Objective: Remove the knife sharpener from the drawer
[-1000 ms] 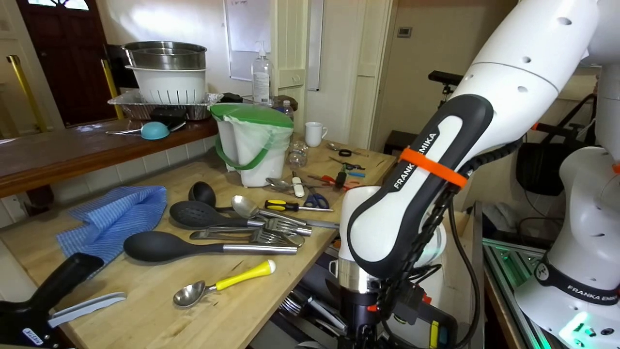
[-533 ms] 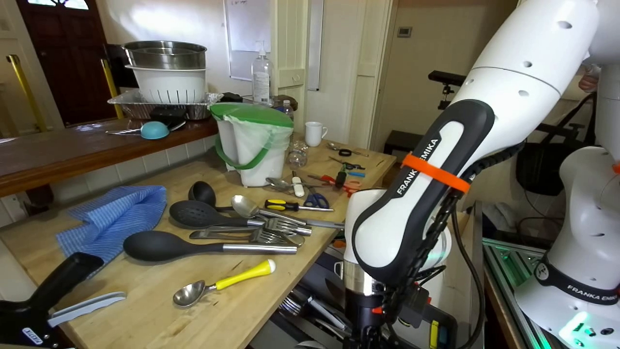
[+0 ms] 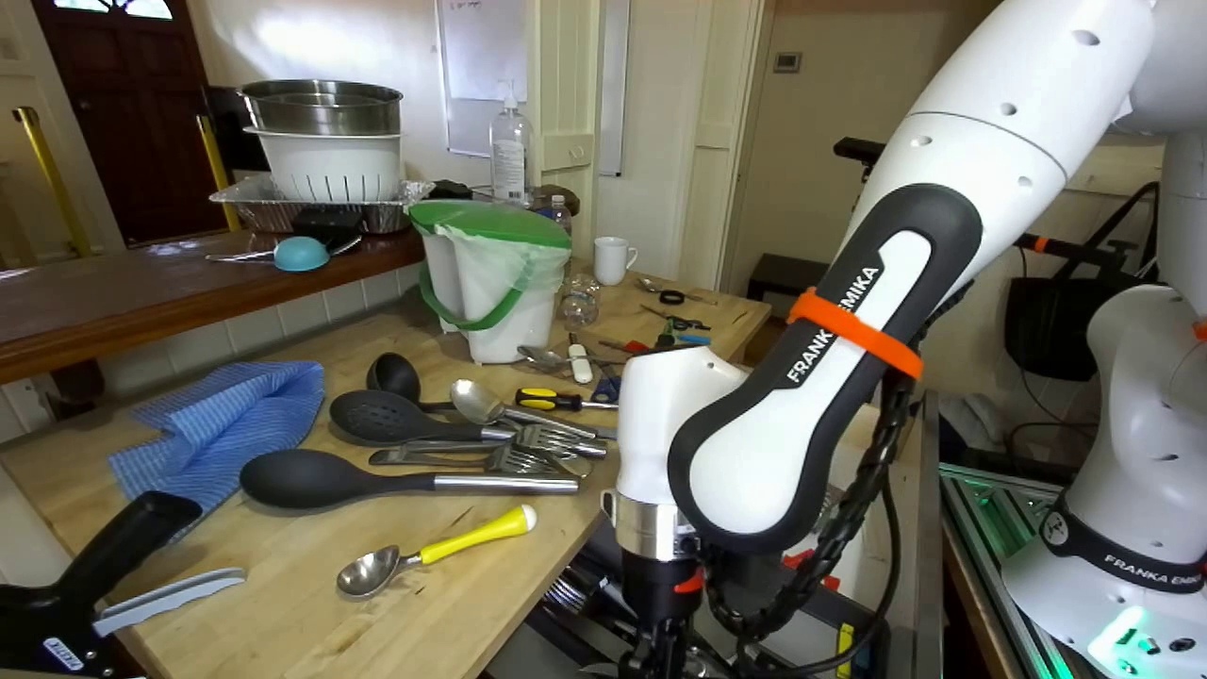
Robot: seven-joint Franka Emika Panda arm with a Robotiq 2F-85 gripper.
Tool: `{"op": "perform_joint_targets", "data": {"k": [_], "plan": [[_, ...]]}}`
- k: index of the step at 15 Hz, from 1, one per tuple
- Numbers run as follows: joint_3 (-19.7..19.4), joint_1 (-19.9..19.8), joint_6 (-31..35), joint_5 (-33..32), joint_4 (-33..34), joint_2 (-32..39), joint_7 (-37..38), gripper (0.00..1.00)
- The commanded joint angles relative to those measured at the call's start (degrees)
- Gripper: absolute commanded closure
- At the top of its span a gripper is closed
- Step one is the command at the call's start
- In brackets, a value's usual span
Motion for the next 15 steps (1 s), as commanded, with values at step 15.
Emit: {"op": "perform_joint_targets", "data": {"k": [15], "plan": [[13.8,0.7,24.5,11.1,3.2,8.4,9.6,0.01]]}}
